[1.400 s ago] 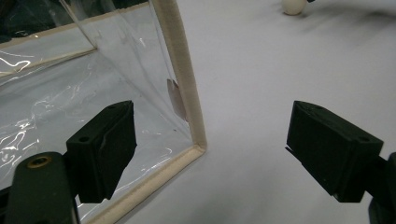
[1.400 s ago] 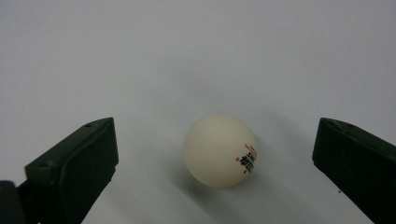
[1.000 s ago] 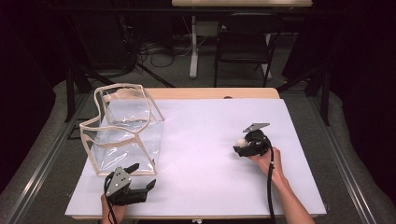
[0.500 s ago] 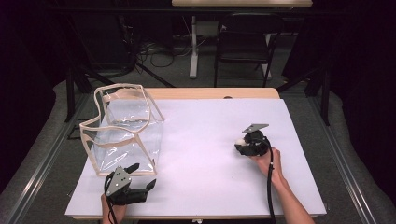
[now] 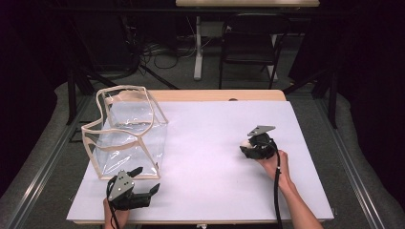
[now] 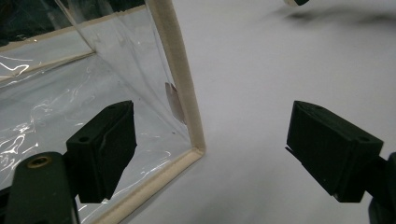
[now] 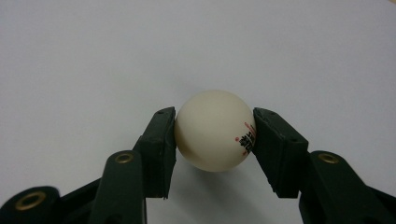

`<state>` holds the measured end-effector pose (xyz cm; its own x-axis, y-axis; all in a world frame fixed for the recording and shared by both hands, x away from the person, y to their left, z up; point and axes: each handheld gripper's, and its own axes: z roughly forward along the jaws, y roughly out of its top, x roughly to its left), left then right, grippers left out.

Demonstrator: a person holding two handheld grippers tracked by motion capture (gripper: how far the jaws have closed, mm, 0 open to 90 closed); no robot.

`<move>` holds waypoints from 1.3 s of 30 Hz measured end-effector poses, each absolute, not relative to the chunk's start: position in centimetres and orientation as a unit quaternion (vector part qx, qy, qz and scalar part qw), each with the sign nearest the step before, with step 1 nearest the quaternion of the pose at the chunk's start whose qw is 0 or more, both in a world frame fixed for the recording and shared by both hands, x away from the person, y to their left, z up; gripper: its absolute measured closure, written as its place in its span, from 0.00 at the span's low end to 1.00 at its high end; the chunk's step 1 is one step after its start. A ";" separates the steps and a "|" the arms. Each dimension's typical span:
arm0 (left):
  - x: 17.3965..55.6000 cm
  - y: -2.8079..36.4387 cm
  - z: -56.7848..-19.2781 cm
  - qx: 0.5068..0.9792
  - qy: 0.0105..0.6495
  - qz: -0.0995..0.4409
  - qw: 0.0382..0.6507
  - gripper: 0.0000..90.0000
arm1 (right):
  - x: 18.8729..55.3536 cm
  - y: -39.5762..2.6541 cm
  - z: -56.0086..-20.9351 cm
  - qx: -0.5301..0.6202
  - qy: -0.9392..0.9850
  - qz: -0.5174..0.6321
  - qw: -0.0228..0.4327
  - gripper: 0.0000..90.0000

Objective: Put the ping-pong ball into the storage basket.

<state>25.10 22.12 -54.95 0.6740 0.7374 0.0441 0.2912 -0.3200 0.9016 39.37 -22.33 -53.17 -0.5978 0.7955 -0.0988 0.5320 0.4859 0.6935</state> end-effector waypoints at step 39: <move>25.3 21.9 -55.0 0.780 0.329 0.226 0.482 0.18 | 37.5 -21.8 -48.4 0.365 0.828 0.357 0.232 0.56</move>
